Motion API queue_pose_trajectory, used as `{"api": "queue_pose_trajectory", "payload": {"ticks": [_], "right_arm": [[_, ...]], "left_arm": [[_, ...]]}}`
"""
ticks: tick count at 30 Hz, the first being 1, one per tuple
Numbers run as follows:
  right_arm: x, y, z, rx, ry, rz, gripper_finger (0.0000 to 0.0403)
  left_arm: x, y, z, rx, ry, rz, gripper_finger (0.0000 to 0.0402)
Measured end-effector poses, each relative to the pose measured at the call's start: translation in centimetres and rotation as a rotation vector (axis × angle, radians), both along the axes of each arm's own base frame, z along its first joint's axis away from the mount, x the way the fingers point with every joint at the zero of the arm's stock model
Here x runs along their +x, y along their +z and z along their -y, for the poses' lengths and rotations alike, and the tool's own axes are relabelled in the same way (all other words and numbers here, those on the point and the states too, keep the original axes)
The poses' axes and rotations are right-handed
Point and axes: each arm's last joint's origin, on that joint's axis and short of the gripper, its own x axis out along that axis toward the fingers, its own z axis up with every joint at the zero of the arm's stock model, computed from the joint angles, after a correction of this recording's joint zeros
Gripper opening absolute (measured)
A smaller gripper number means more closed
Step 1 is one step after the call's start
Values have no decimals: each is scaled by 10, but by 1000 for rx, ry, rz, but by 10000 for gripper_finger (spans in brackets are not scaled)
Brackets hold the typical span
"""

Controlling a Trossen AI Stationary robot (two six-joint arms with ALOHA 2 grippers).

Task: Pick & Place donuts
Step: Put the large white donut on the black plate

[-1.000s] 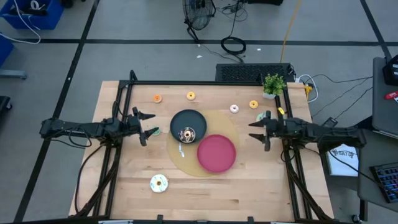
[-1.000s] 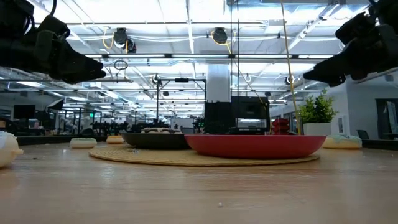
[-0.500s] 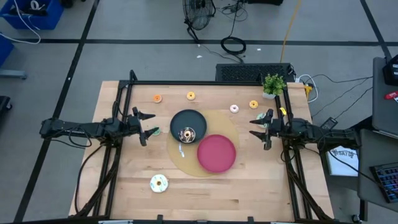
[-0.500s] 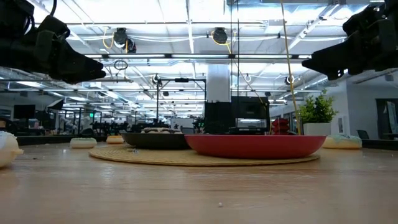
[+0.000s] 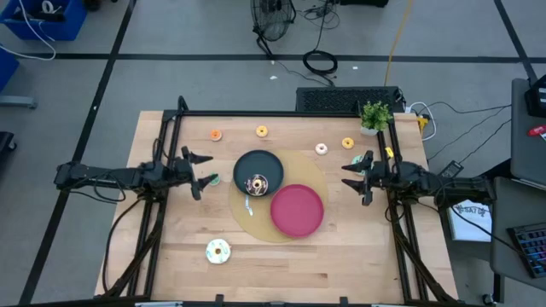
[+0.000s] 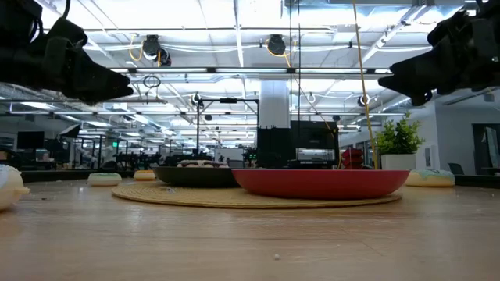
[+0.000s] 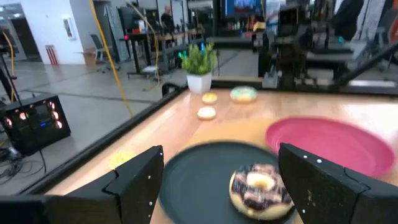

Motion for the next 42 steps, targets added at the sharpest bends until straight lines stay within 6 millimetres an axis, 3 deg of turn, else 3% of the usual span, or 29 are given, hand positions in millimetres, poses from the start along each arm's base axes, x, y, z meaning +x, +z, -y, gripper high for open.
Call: {"api": "queue_pose_trajectory", "payload": {"ticks": [8,16,23,28,32,36,42], "right_arm": [[-1,17,0,-4,-4,173,208],[-1,17,0,-4,-3,181,208],[-1,18,0,-4,-2,183,208],[-1,18,0,-5,-1,184,208],[-1,18,0,-5,-1,185,208],[-1,18,0,-5,-1,185,208],[-1,18,0,-5,-1,185,208]], "left_arm": [[0,7,0,-96,-1,109,310],[0,3,-2,-113,59,75,310],[2,-1,5,-246,-155,43,310],[6,9,6,-277,-168,20,310],[22,33,12,-344,-155,-144,310],[54,52,29,-370,-169,-408,310],[104,60,67,-477,-95,-837,310]]}}
